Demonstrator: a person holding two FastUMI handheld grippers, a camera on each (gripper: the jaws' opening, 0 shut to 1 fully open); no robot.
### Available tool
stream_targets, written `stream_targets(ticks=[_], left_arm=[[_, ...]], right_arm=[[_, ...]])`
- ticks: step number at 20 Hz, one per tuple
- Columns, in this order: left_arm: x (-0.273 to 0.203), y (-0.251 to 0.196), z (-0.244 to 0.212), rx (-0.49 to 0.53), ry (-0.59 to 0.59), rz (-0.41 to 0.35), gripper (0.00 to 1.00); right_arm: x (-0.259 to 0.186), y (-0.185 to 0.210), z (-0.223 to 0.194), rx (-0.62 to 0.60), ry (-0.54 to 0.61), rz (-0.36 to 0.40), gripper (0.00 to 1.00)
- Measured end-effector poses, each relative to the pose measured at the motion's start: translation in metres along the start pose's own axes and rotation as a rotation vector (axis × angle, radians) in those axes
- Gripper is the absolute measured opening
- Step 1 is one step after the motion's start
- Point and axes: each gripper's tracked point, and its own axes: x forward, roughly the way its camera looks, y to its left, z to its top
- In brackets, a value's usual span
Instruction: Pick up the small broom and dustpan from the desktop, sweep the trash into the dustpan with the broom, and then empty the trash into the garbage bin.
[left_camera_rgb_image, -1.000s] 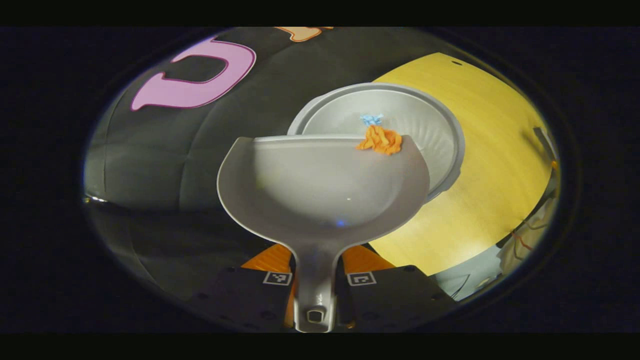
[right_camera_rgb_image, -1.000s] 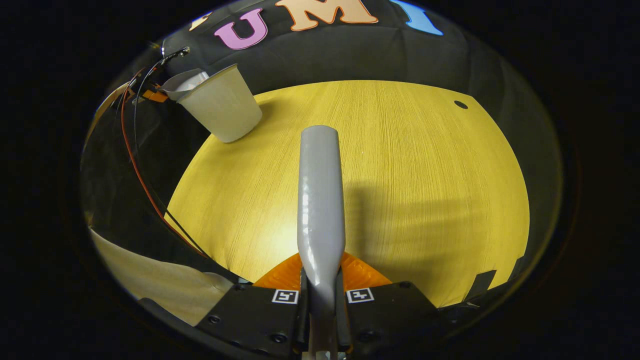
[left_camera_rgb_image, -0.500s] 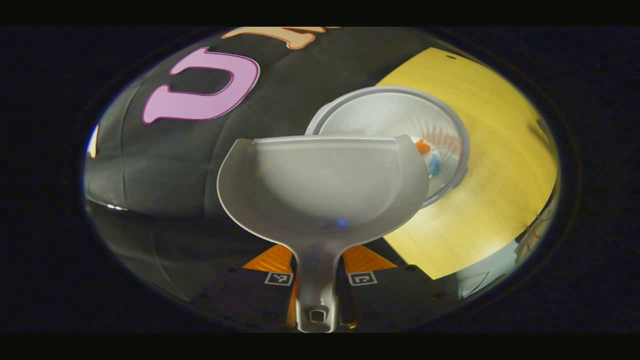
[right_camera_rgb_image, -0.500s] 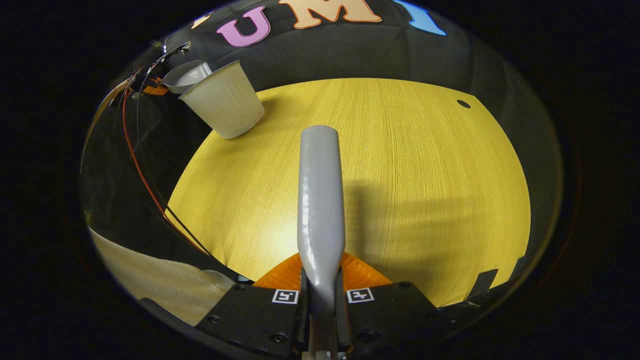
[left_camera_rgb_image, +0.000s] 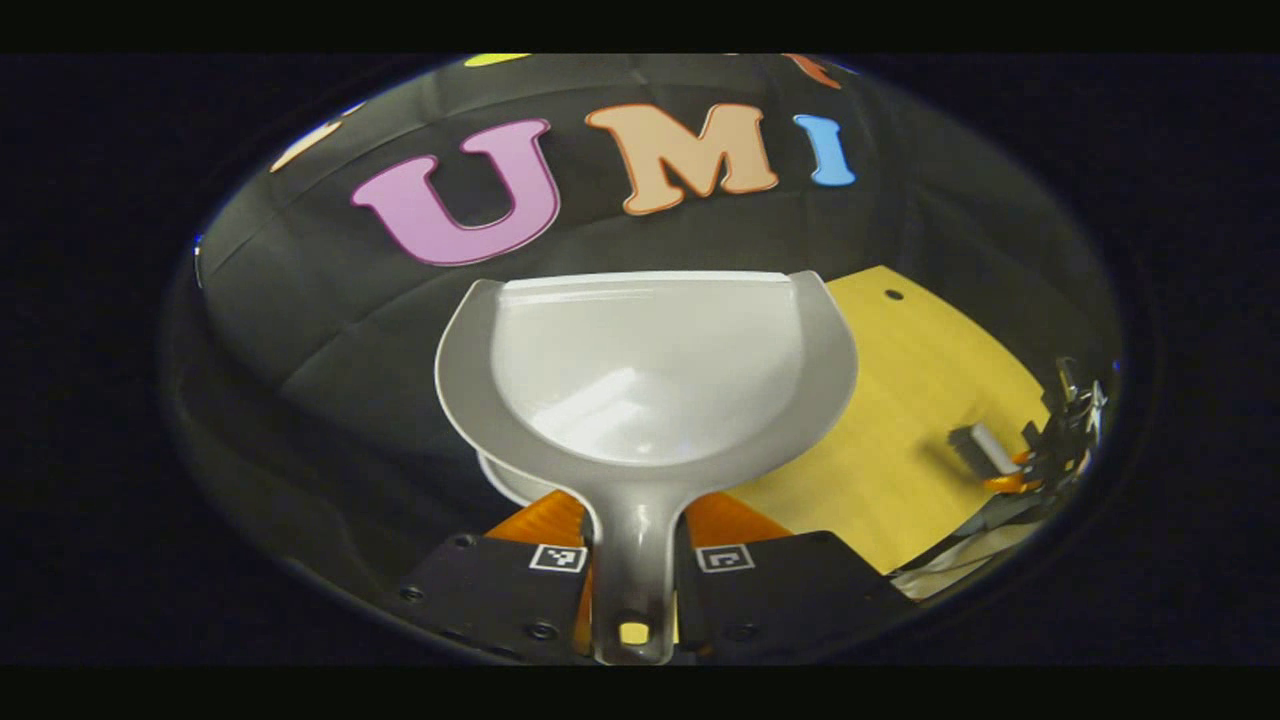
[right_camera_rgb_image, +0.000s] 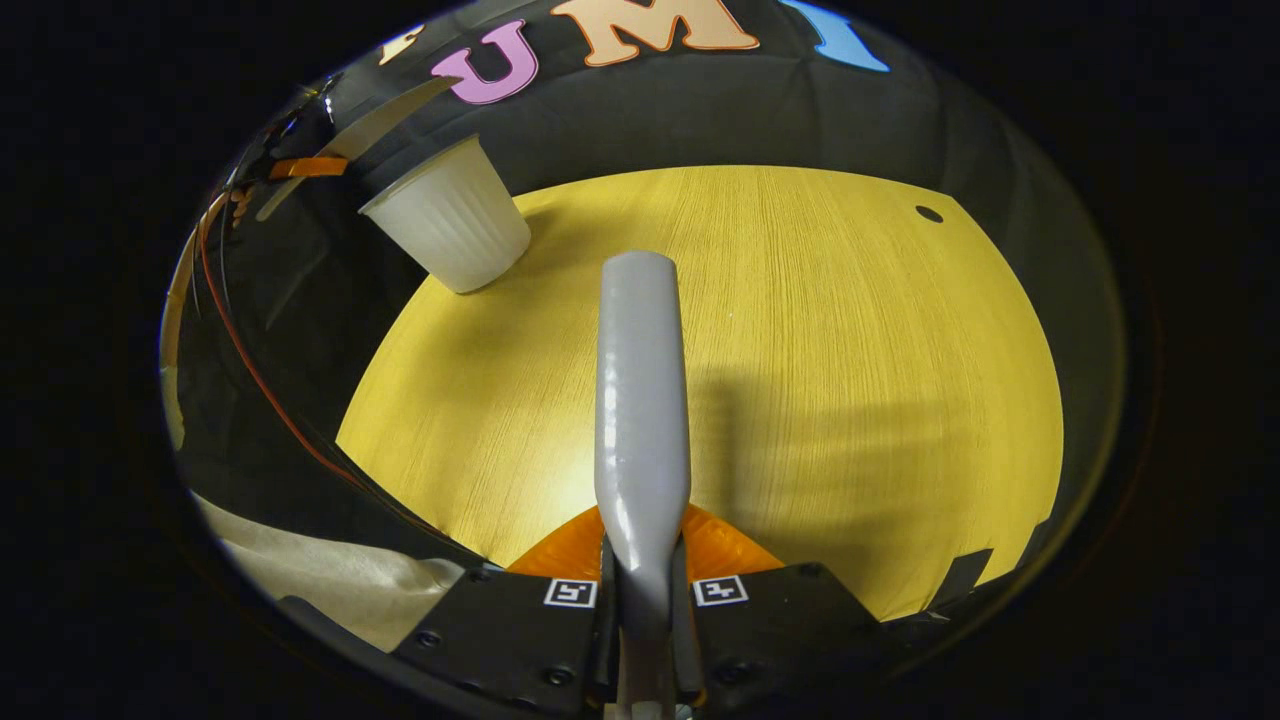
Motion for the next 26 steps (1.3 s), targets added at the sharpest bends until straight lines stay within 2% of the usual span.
stream_targets(ticks=[4, 8, 10, 14, 17, 20, 22, 26], left_arm=[[-0.006, -0.074, 0.021, -0.042, -0.098, -0.086, 0.24], [-0.001, -0.147, 0.007, -0.077, -0.097, -0.164, 0.25], [0.005, -0.169, -0.017, -0.071, -0.065, -0.156, 0.25], [0.03, -0.201, -0.089, -0.129, 0.06, -0.113, 0.26], [0.053, -0.221, -0.151, -0.193, 0.152, -0.076, 0.26], [0.074, -0.225, -0.202, -0.25, 0.219, 0.025, 0.26], [0.083, -0.229, -0.223, -0.297, 0.275, 0.019, 0.26], [0.075, -0.228, -0.219, -0.367, 0.317, -0.011, 0.26]], right_arm=[[0.001, -0.005, -0.006, 0.006, -0.021, 0.014, 0.19], [0.004, -0.008, -0.006, -0.003, -0.02, 0.028, 0.19], [0.007, -0.01, -0.006, -0.006, -0.023, 0.039, 0.19], [0.017, -0.014, -0.007, 0.016, -0.005, 0.045, 0.19], [0.029, -0.009, -0.004, 0.025, 0.019, 0.012, 0.19], [0.042, 0.005, 0.001, 0.045, 0.055, -0.044, 0.19], [0.047, 0.012, 0.001, 0.059, 0.083, -0.069, 0.19], [0.048, 0.009, 0.0, 0.085, 0.126, -0.12, 0.19]])
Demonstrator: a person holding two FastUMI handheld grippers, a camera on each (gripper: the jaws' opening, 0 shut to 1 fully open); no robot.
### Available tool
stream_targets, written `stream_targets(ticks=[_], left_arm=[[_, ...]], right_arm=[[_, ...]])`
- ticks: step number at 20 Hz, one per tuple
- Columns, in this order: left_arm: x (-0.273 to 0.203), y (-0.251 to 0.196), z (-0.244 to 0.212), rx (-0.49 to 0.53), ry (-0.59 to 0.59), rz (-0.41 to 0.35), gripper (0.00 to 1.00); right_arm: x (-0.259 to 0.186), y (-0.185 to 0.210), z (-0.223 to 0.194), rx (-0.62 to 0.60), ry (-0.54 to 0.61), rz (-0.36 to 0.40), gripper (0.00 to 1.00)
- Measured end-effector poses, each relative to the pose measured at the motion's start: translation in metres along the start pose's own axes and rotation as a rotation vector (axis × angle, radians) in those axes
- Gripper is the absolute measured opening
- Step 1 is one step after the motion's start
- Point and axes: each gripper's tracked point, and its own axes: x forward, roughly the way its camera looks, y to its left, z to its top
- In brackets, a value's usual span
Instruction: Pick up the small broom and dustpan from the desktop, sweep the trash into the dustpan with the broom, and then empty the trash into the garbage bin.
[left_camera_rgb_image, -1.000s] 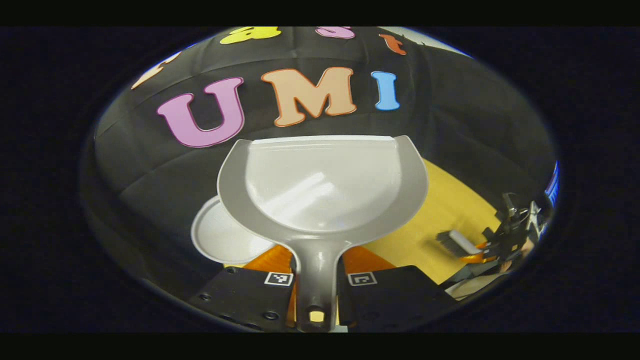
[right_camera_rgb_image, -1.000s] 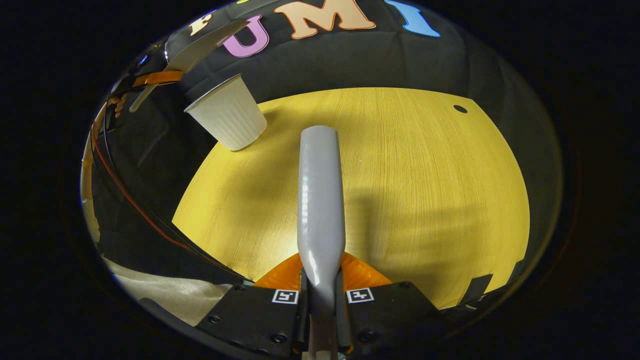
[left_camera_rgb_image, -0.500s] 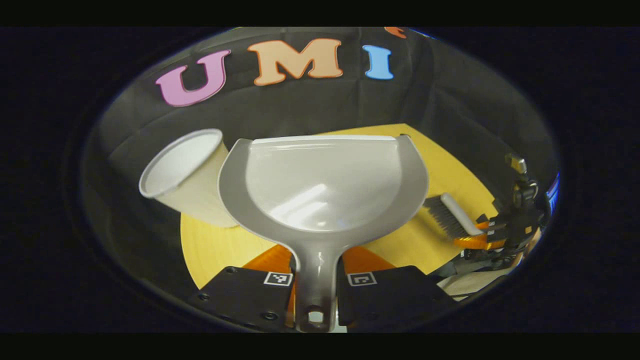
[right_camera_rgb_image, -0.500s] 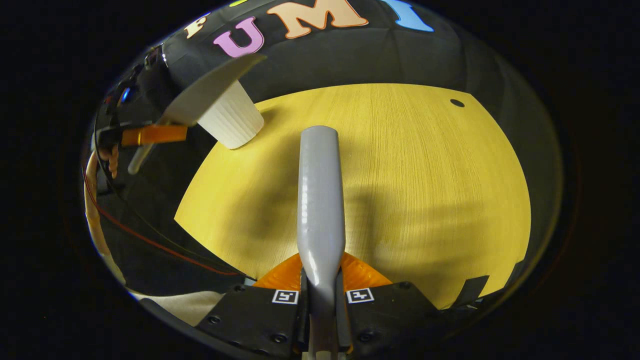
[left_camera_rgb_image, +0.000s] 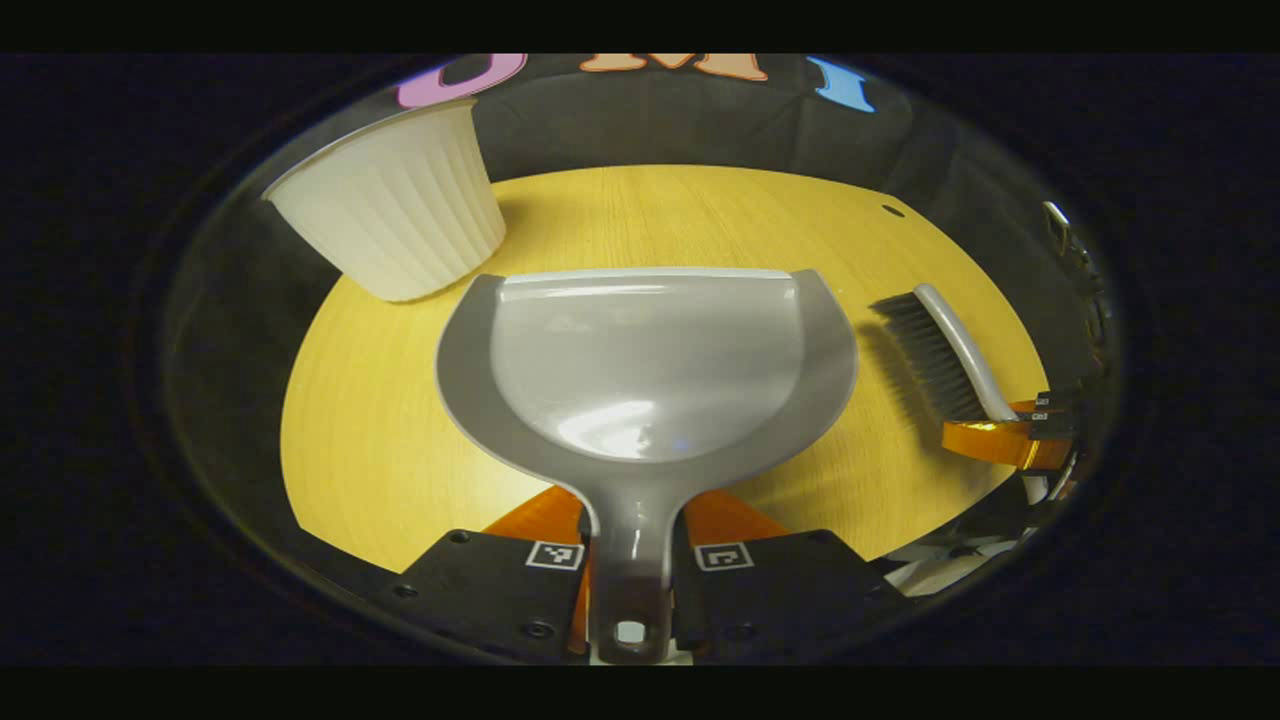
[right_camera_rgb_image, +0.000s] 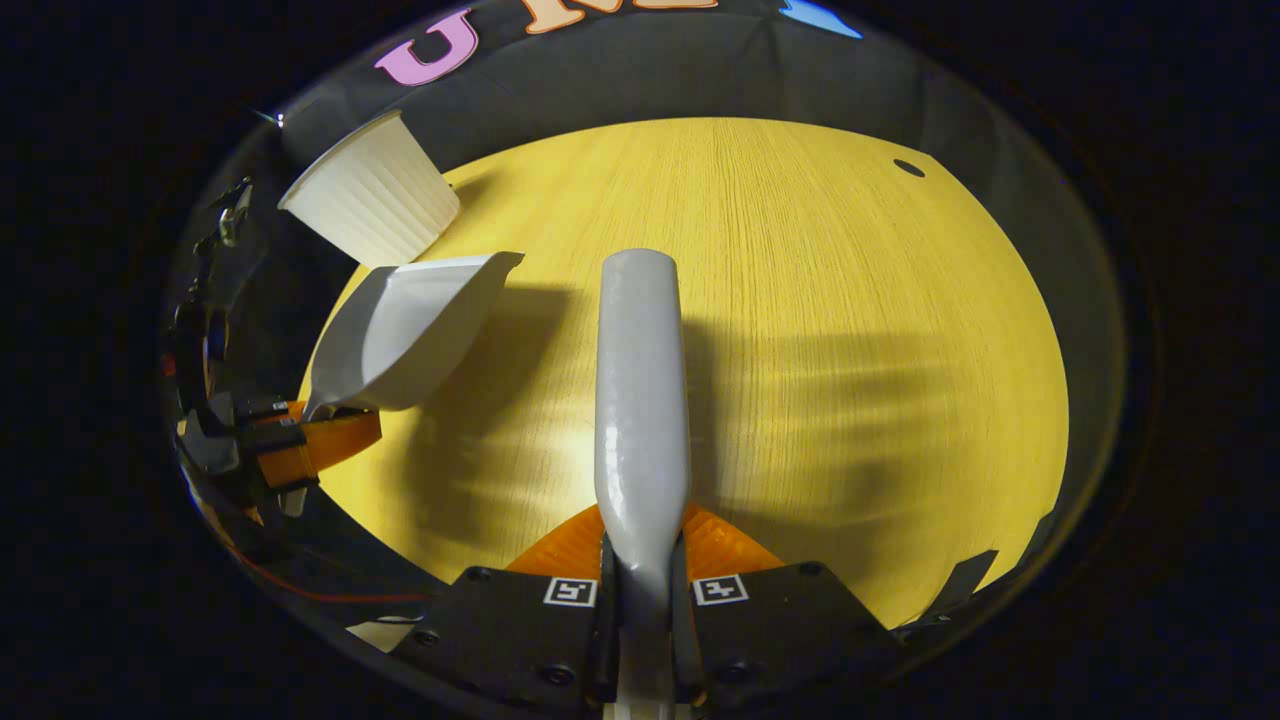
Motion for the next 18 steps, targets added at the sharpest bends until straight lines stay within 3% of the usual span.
stream_targets(ticks=[6, 14, 15, 16, 17, 18], left_arm=[[0.0, -0.001, 0.0, 0.01, 0.057, 0.028, 0.27], [-0.002, 0.007, 0.0, 0.051, 0.04, 0.086, 0.33], [-0.003, 0.01, 0.0, 0.062, 0.043, 0.099, 0.36], [-0.005, 0.013, 0.0, 0.068, 0.047, 0.114, 0.39], [-0.007, 0.014, 0.0, 0.07, 0.043, 0.119, 0.57], [-0.007, 0.014, 0.0, 0.068, 0.036, 0.121, 0.66]], right_arm=[[0.004, 0.006, -0.001, 0.042, 0.026, -0.032, 0.19], [0.001, 0.003, -0.008, 0.069, 0.059, -0.011, 0.24], [0.0, 0.002, -0.007, 0.069, 0.06, -0.005, 0.22], [-0.001, 0.002, -0.008, 0.066, 0.062, 0.005, 0.31], [-0.005, 0.006, -0.009, 0.071, 0.063, 0.024, 0.37], [-0.008, 0.01, -0.006, 0.073, 0.056, 0.038, 0.49]])
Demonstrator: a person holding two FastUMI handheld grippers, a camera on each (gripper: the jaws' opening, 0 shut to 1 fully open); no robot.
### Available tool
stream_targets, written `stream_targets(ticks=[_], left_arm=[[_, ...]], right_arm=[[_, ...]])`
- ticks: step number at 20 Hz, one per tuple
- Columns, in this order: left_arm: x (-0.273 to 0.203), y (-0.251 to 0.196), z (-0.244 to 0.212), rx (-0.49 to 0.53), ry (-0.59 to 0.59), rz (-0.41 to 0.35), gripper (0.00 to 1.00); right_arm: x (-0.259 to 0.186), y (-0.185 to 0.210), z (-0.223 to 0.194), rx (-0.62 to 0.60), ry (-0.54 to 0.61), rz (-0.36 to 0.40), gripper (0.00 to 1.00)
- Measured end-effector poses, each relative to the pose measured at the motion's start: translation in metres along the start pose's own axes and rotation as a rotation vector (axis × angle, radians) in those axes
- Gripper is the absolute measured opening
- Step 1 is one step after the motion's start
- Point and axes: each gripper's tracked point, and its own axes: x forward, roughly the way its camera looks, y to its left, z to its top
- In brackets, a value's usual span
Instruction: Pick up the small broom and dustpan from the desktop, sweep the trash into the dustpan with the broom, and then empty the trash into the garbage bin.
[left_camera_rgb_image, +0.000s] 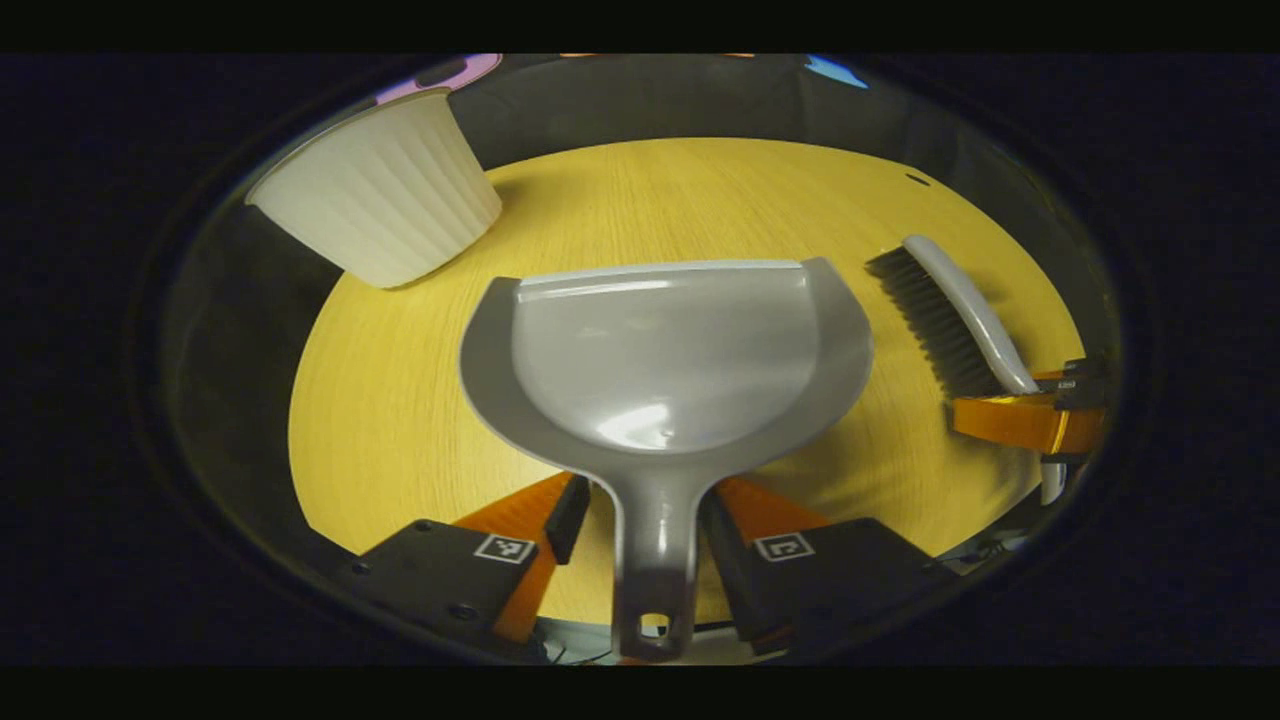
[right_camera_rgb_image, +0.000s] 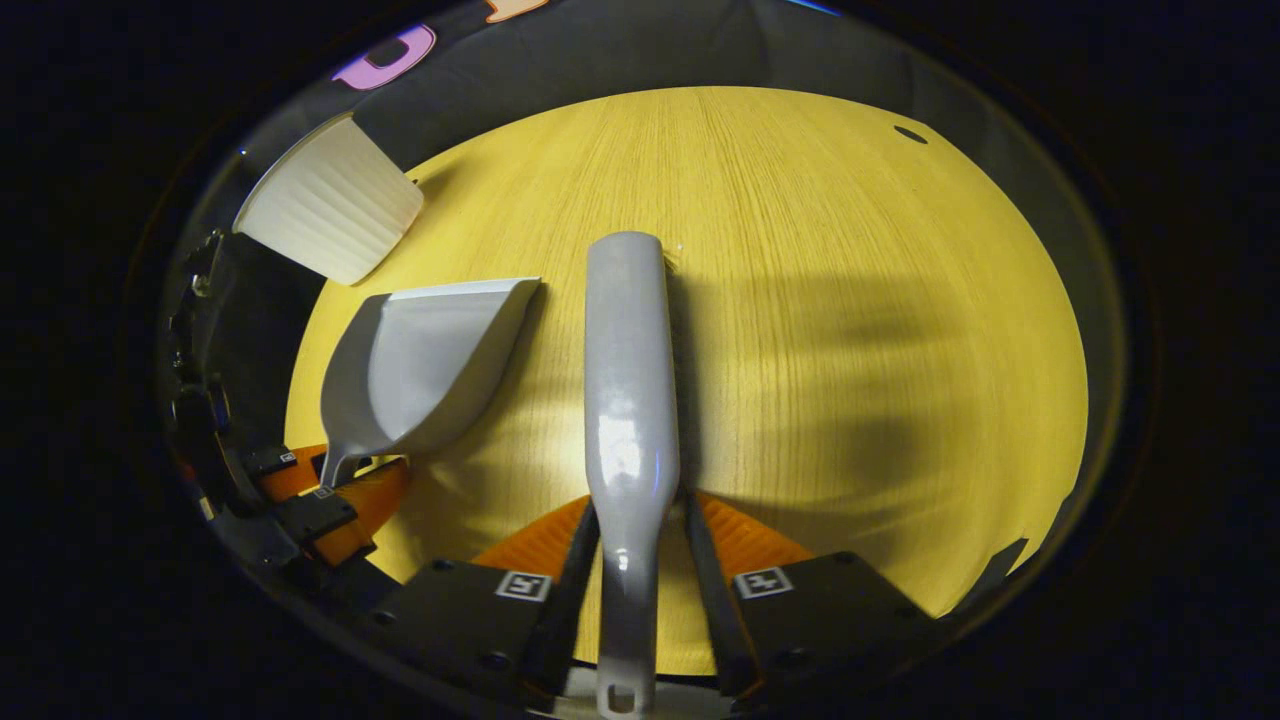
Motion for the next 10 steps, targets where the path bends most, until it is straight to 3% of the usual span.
stream_targets(ticks=[1, 3, 6, 7, 8, 9, 10], left_arm=[[-0.001, -0.001, 0.0, 0.0, -0.005, -0.002, 0.78], [-0.004, 0.0, 0.0, 0.003, -0.016, 0.004, 0.79], [-0.019, 0.006, 0.018, 0.024, -0.15, 0.038, 0.88], [-0.028, 0.006, 0.025, 0.046, -0.203, 0.047, 0.93], [-0.036, 0.004, 0.034, 0.066, -0.272, 0.052, 0.87], [-0.042, 0.001, 0.04, 0.079, -0.33, 0.056, 0.95], [-0.049, -0.003, 0.045, 0.083, -0.376, 0.054, 0.95]], right_arm=[[0.001, 0.003, 0.001, -0.002, -0.006, -0.001, 0.72], [0.003, 0.001, 0.0, -0.006, -0.006, -0.014, 0.86], [-0.009, 0.004, 0.011, -0.013, -0.093, -0.002, 0.93], [-0.02, 0.006, 0.016, -0.005, -0.137, 0.014, 0.93], [-0.032, 0.007, 0.021, 0.007, -0.184, 0.036, 0.93], [-0.046, 0.007, 0.024, 0.019, -0.228, 0.05, 0.93], [-0.061, 0.008, 0.026, 0.032, -0.264, 0.064, 0.93]])
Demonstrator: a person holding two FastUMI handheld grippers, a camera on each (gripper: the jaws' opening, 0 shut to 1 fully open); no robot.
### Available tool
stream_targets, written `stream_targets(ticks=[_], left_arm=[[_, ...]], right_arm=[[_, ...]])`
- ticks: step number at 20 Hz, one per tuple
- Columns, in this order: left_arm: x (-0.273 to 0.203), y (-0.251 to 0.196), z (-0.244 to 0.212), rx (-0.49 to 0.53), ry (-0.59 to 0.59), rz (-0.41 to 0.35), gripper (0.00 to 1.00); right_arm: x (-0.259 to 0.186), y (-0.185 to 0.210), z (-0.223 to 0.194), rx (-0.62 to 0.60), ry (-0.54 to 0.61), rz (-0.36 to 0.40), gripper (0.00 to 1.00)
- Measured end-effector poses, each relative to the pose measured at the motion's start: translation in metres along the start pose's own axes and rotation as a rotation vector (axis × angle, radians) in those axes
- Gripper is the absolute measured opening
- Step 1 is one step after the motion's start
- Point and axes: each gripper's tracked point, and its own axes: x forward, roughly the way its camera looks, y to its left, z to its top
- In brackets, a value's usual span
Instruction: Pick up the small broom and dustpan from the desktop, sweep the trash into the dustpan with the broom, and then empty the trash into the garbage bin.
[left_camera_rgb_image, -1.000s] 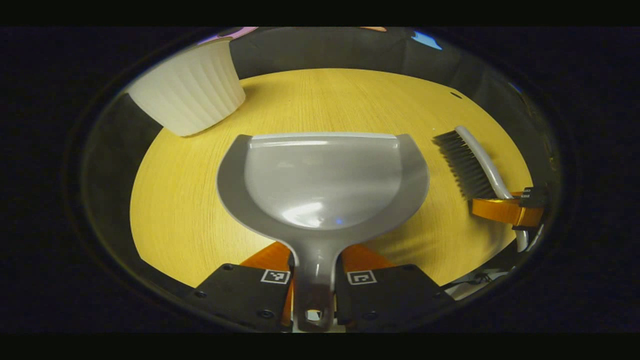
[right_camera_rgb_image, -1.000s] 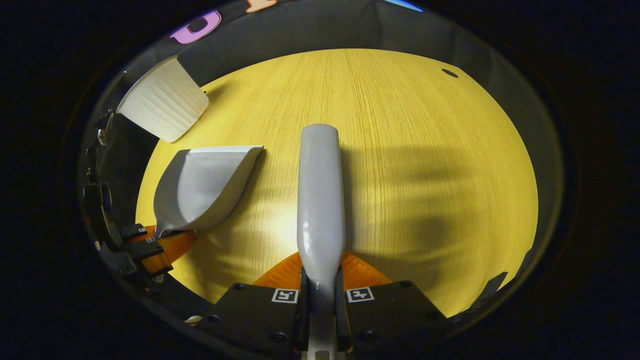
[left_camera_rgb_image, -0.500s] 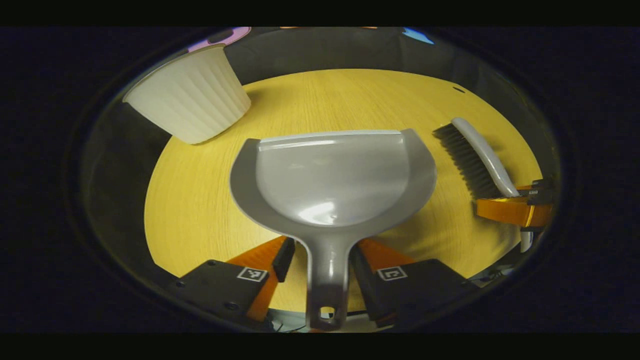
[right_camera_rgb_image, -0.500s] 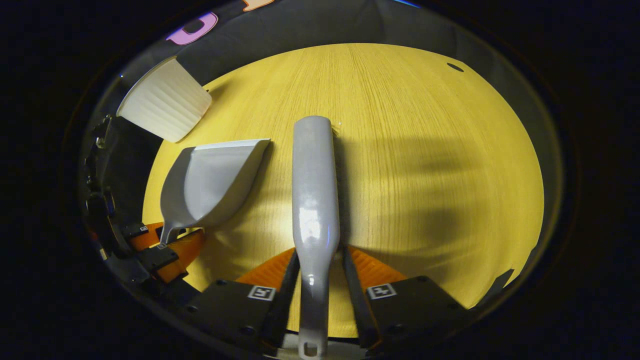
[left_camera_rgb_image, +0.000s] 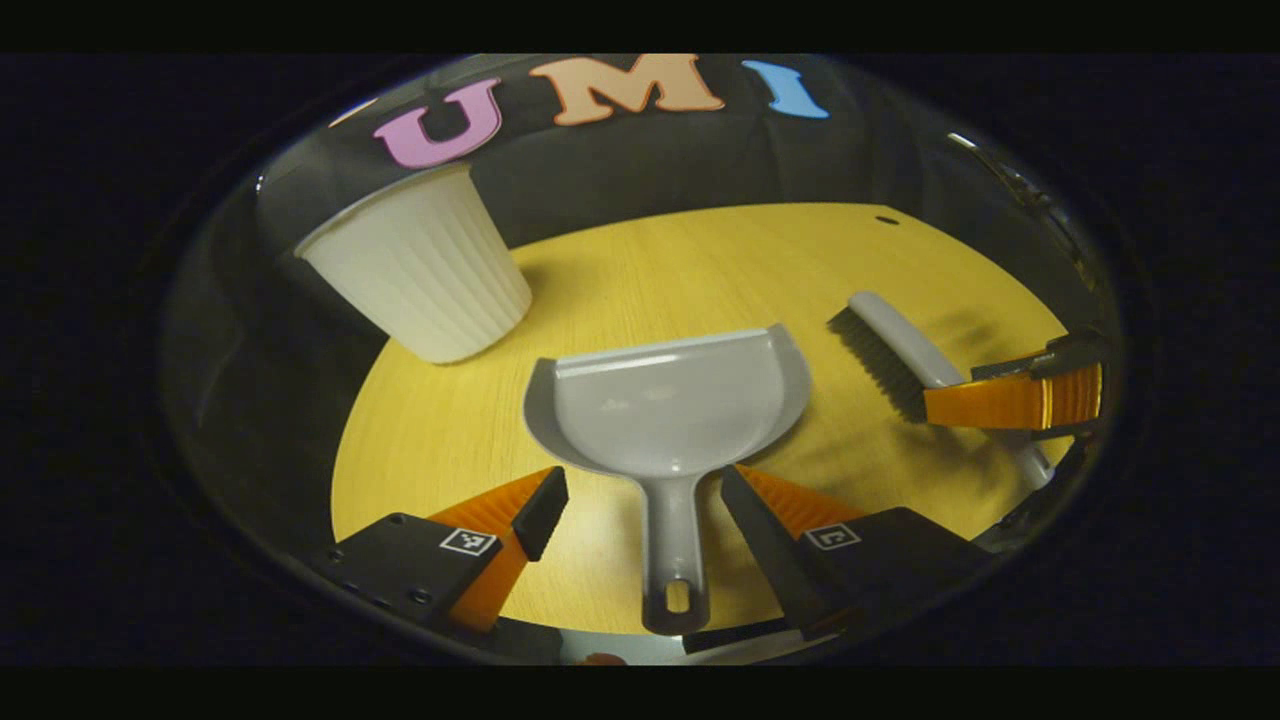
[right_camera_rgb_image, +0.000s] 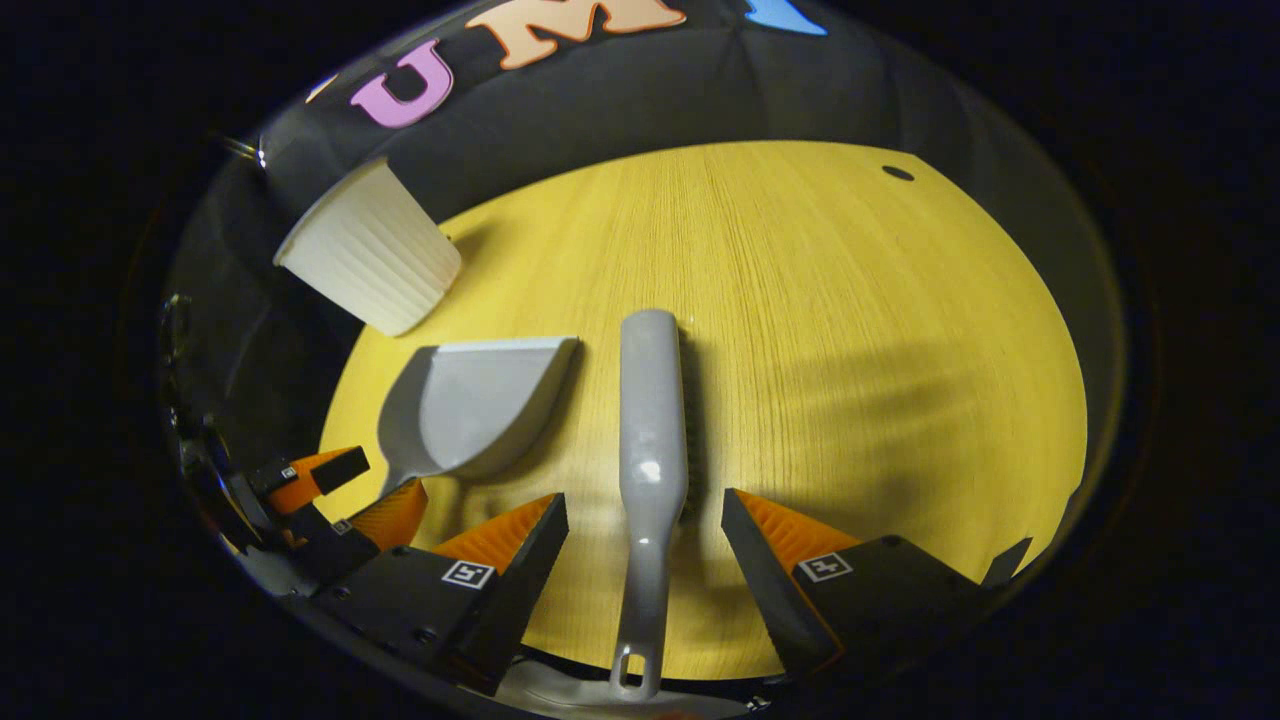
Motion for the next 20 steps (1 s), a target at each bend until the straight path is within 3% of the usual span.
stream_targets(ticks=[3, 5, 7, 11, 14, 16, 20], left_arm=[[-0.02, -0.011, 0.016, -0.067, -0.072, -0.079, 0.96], [-0.048, -0.013, 0.046, -0.185, -0.189, -0.144, 0.95], [-0.083, -0.001, 0.079, -0.301, -0.322, -0.163, 0.95], [-0.142, 0.053, 0.161, -0.366, -0.66, -0.111, 0.95], [-0.176, 0.086, 0.189, -0.339, -0.807, -0.018, 0.94], [-0.196, 0.088, 0.197, -0.359, -0.861, -0.022, 0.94], [-0.202, 0.073, 0.207, -0.405, -0.911, -0.098, 0.93]], right_arm=[[-0.052, 0.011, 0.012, 0.05, -0.119, 0.041, 0.93], [-0.086, 0.02, 0.027, 0.077, -0.236, 0.065, 0.93], [-0.119, 0.029, 0.043, 0.099, -0.379, 0.085, 0.93], [-0.198, 0.059, 0.088, 0.067, -0.671, 0.174, 0.92], [-0.245, 0.065, 0.114, -0.048, -0.862, 0.121, 0.92], [-0.27, 0.074, 0.109, -0.123, -0.923, 0.095, 0.92], [-0.262, 0.08, 0.099, -0.142, -0.917, 0.111, 0.92]])
